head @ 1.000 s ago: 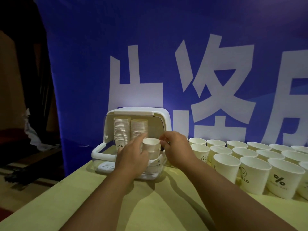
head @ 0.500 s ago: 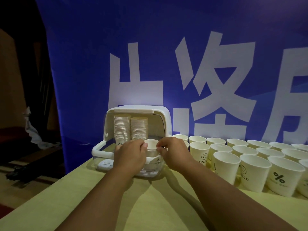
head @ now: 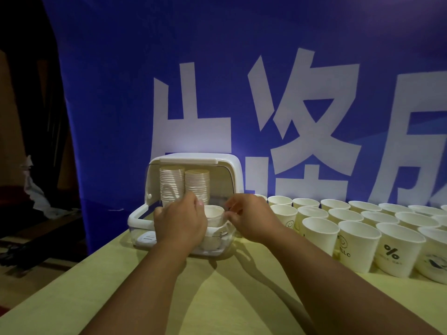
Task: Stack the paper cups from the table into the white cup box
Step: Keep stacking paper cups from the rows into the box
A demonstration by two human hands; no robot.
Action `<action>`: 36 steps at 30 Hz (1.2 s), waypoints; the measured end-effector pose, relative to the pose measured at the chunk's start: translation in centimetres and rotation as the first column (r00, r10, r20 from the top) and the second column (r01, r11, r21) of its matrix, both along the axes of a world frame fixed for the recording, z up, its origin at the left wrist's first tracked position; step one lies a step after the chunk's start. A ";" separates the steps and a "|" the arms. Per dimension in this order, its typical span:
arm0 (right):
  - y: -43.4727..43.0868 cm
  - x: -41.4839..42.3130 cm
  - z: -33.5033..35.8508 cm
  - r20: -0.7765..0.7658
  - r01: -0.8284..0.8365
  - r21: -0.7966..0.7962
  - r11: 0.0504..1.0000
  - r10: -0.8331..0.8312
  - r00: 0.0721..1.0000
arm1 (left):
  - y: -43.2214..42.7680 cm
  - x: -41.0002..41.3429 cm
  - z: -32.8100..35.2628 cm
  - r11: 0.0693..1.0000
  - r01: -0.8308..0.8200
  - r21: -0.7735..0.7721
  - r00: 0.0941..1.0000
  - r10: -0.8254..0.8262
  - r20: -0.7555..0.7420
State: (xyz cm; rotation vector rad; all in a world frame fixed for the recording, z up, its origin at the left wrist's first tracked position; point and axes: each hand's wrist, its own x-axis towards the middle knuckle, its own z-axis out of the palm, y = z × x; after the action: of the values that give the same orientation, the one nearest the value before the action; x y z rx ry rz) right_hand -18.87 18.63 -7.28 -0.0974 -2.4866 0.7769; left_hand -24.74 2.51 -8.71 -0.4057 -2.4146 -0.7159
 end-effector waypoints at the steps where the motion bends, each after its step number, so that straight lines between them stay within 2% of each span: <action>1: 0.4 0.5 0.3 -0.022 0.028 0.003 1.000 -0.028 0.999 | 0.1 0.1 0.2 1.000 -0.010 0.007 1.000 0.010 -0.025; 5: 2.7 3.2 1.6 -0.130 0.179 0.017 0.984 -0.175 0.976 | 1.3 2.1 1.2 0.997 0.061 0.056 0.988 -0.052 -0.148; 8: 4.7 6.0 1.7 -0.115 0.258 0.041 0.965 -0.252 0.961 | 3.2 5.3 1.6 0.984 0.175 -0.013 0.975 -0.175 -0.139; 12: 7.6 9.9 0.9 -0.067 0.357 0.092 0.929 -0.352 0.934 | 7.3 9.4 0.5 0.928 0.340 -0.153 0.935 -0.351 -0.046; 15: 9.3 12.6 -0.2 -0.067 0.452 0.113 0.885 -0.448 0.892 | 9.7 11.1 -1.2 0.865 0.469 -0.176 0.882 -0.469 0.047; 19: 10.6 15.0 -1.9 -0.144 0.539 0.080 0.839 -0.525 0.839 | 11.4 12.0 -2.7 0.753 0.630 -0.190 0.775 -0.596 0.210; 23: 11.1 15.4 -2.1 -0.108 0.588 0.139 0.797 -0.578 0.809 | 12.1 11.9 -3.6 0.732 0.641 -0.229 0.765 -0.590 0.258; 27: 11.3 14.8 -2.9 -0.016 0.582 0.167 0.796 -0.588 0.809 | 12.1 11.9 -3.4 0.743 0.630 -0.224 0.776 -0.598 0.199; 36: 10.4 14.5 -2.9 -0.117 0.567 0.252 0.784 -0.557 0.822 | 11.0 11.6 -2.6 0.826 0.530 -0.190 0.848 -0.518 0.115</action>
State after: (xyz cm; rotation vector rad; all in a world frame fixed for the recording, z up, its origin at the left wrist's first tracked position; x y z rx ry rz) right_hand -4.33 29.02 -10.21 -0.6862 -2.3059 0.1695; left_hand -13.15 13.47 -11.27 -1.1911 -2.4568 -0.6945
